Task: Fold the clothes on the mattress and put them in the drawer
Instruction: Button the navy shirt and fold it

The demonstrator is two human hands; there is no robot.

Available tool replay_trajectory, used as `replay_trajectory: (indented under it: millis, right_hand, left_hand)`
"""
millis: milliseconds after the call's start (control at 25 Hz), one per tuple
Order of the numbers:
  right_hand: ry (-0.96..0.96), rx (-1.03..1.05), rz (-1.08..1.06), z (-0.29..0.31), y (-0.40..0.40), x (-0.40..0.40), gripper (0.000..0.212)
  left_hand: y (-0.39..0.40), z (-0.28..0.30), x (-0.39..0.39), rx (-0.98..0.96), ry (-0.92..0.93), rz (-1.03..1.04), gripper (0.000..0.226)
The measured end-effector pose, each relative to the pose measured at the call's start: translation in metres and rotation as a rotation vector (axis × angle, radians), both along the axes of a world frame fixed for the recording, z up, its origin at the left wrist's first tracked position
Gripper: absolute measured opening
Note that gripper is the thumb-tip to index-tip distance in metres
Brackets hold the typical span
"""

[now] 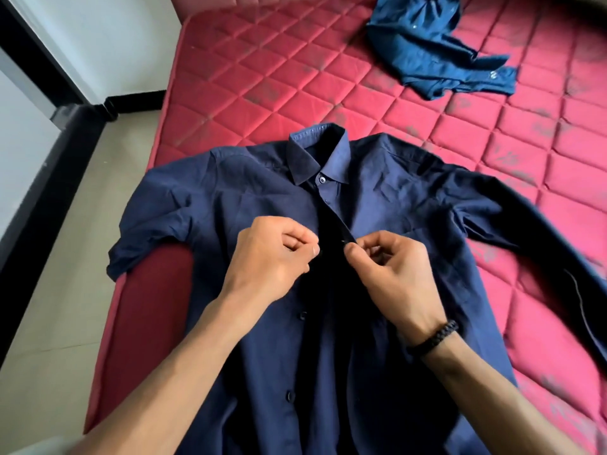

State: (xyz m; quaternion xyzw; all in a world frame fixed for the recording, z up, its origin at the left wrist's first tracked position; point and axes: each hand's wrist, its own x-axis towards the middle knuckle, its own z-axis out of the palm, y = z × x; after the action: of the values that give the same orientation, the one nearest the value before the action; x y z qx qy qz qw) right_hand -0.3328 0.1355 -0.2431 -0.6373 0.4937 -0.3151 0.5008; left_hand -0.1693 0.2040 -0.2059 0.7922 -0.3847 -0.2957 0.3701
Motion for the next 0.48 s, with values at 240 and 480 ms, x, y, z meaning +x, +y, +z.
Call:
replay_trajectory:
  millis: [240,480]
  right_hand:
    - [-0.165,0.039,0.091,-0.004,0.007,0.008,0.008]
    - [-0.167,0.061,0.083,-0.008,0.007,0.008,0.006]
  left_hand:
    - [0.001,-0.004,-0.002,-0.013,0.232,0.052,0.012]
    - [-0.001,-0.007,-0.003,-0.03,0.271,0.078,0.012]
